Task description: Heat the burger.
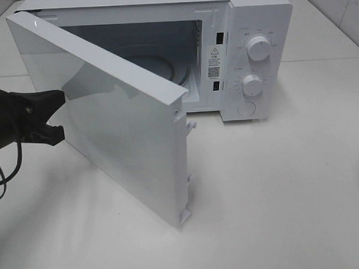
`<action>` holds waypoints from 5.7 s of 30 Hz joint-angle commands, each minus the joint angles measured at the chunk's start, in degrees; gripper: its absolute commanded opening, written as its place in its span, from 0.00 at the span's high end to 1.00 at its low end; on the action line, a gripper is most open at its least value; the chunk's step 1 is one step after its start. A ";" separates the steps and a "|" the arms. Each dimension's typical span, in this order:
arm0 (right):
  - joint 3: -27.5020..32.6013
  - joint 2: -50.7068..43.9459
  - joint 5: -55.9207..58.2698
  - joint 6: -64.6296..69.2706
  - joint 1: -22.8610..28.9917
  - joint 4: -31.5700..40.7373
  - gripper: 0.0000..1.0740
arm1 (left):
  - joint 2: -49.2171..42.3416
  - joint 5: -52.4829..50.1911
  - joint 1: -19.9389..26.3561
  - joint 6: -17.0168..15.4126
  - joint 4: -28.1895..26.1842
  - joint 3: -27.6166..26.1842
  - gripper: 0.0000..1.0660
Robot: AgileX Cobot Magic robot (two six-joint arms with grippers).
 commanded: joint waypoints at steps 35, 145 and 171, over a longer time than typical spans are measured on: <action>0.00 -1.43 -0.40 -0.57 -0.11 0.40 0.54 | 14.55 -2.41 -14.15 0.74 -27.16 -15.93 1.00; 0.00 -1.43 -0.40 -0.57 -0.11 0.40 0.54 | -26.76 114.25 -21.43 3.27 -30.48 -32.03 0.04; 0.00 -1.43 -0.40 -0.57 -0.11 0.40 0.54 | -64.11 126.45 15.70 19.02 -35.98 -10.14 0.04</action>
